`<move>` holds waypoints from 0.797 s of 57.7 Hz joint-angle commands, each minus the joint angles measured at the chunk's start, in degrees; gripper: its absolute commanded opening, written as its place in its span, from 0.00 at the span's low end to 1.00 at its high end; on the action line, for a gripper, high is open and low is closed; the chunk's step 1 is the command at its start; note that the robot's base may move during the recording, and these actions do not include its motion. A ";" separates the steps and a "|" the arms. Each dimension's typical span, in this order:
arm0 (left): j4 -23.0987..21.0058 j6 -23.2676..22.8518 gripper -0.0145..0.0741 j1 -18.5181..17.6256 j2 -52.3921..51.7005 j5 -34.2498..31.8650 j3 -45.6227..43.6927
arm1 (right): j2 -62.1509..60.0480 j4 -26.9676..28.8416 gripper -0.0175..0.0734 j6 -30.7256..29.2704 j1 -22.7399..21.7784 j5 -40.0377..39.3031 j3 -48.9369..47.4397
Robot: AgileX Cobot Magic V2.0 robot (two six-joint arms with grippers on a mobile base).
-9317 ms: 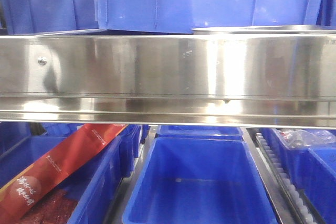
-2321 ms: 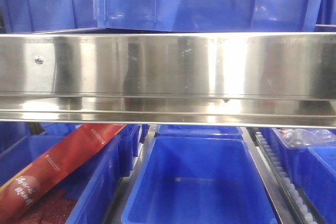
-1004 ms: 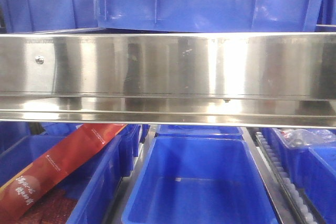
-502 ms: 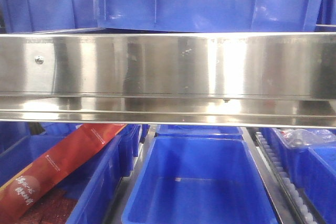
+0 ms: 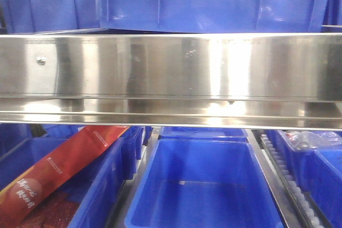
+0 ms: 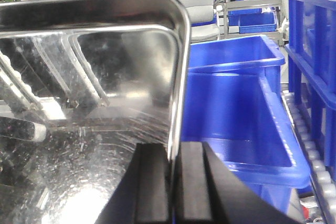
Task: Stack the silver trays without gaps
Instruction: 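Lift the silver tray with both grippers and pull it off the shelf, then hold the silver tray in both grippers while the base drives away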
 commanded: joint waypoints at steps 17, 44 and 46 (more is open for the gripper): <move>1.46 0.33 0.14 -0.11 -1.14 -1.44 -0.42 | -0.32 -0.86 0.10 -0.64 -0.13 -3.10 -0.41; 1.46 0.33 0.14 -0.11 -1.14 -1.44 -0.42 | -0.32 -0.86 0.10 -0.64 -0.13 -3.10 -0.41; 1.46 0.33 0.14 -0.11 -1.14 -1.44 -0.42 | -0.32 -0.86 0.10 -0.64 -0.13 -3.10 -0.41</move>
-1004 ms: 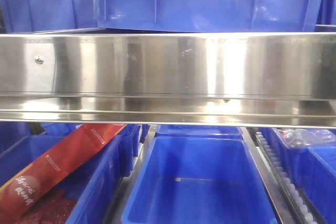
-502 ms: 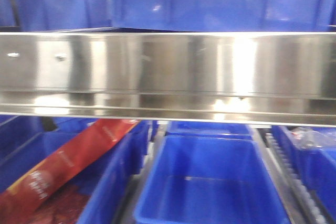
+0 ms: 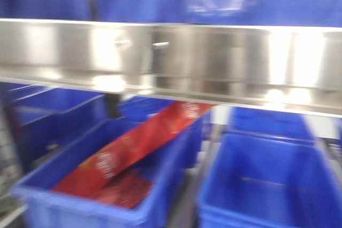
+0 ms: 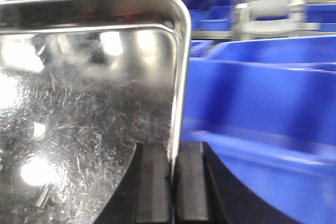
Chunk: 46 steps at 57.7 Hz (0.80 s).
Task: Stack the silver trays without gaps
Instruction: 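Hold the silver tray in both grippers while the base drives away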
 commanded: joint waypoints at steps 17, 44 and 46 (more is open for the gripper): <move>1.35 0.33 0.14 -0.11 -1.14 -1.19 -0.42 | -0.32 -0.86 0.10 -0.64 -0.13 -2.99 -0.41; 1.35 0.33 0.14 -0.11 -1.14 -1.19 -0.42 | -0.32 -0.86 0.10 -0.64 -0.13 -2.99 -0.41; 1.35 0.33 0.14 -0.11 -1.14 -1.19 -0.42 | -0.32 -0.86 0.10 -0.64 -0.13 -2.99 -0.41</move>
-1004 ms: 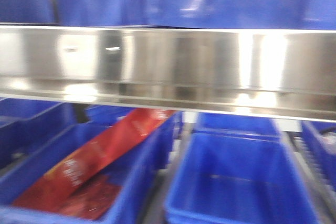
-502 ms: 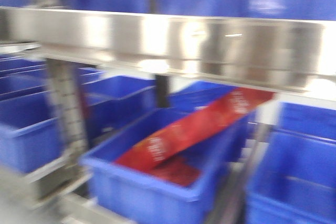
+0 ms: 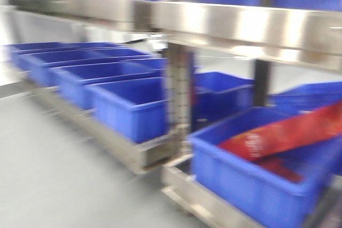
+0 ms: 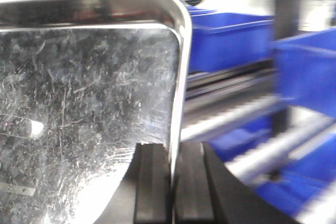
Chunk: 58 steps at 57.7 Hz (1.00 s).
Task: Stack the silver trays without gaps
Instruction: 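Hold the silver tray in both grippers while the base drives away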
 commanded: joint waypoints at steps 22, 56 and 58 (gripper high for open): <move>1.35 0.33 0.14 -0.11 -1.14 -1.19 -0.42 | -0.43 -0.86 0.10 -0.64 -0.13 -2.99 -0.41; 1.35 0.33 0.14 -0.11 -1.14 -1.19 -0.42 | -0.43 -0.86 0.10 -0.64 -0.13 -2.99 -0.41; 1.35 0.33 0.14 -0.11 -1.14 -1.19 -0.42 | -0.43 -0.86 0.10 -0.64 -0.13 -2.99 -0.41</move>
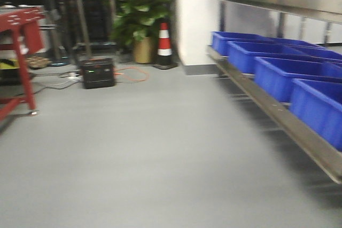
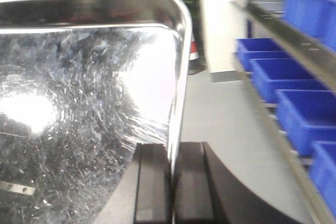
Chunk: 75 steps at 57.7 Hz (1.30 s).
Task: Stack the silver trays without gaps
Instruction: 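Hold the silver tray in both grippers while the base drives away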
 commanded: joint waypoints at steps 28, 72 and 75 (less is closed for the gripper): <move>1.35 0.33 0.14 -0.11 -1.01 -1.31 -0.42 | -0.43 -0.86 0.10 -0.64 -0.13 -2.99 -0.41; 1.35 0.33 0.14 -0.11 -1.01 -1.31 -0.42 | -0.54 -0.86 0.10 -0.64 -0.13 -2.99 -0.41; 1.35 0.33 0.14 -0.11 -1.01 -1.31 -0.42 | -0.54 -0.86 0.10 -0.64 -0.13 -2.99 -0.41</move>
